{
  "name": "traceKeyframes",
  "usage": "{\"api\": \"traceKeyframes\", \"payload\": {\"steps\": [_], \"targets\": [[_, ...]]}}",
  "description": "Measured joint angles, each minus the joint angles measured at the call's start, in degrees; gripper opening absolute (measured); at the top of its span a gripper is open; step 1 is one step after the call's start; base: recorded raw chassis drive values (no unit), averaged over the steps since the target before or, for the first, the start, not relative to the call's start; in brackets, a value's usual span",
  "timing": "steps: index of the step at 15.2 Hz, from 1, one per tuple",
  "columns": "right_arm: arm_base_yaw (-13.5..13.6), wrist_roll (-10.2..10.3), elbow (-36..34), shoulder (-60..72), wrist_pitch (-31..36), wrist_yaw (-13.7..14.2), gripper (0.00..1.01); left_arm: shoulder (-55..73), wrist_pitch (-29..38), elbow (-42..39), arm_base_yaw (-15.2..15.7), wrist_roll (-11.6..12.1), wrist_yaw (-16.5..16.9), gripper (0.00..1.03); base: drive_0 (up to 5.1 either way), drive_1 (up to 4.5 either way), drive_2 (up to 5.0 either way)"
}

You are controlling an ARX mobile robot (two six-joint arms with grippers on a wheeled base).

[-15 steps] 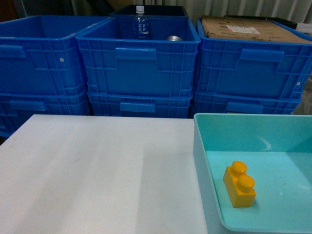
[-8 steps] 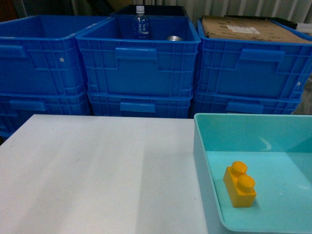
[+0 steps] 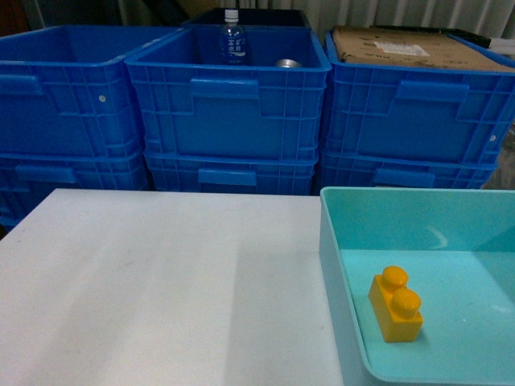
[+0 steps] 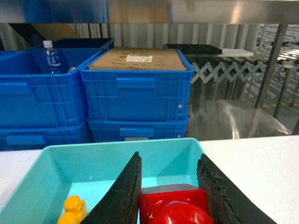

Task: Pick red block from blue box to shelf

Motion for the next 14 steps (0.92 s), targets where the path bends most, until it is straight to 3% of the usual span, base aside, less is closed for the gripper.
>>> {"api": "traceKeyframes", "payload": {"steps": [2, 4, 14], "targets": [[-3.17, -0.20, -0.15, 0.50, 1.75, -2.56, 0.29, 0.00, 0.00, 0.00, 0.00, 0.00, 0.02, 0.98, 0.0, 0.00, 0.0], [-3.91, -0.42, -0.24, 2.08, 3.52, -3.87, 0.29, 0.00, -0.02, 0.00, 0.00, 0.00, 0.02, 0.98, 0.0, 0.00, 0.0], [-2.38, -0.79, -0.28, 1.77, 2.97, -3.72, 0.29, 0.00, -0.02, 0.00, 0.00, 0.00, 0.00, 0.98, 0.0, 0.00, 0.0]]}}
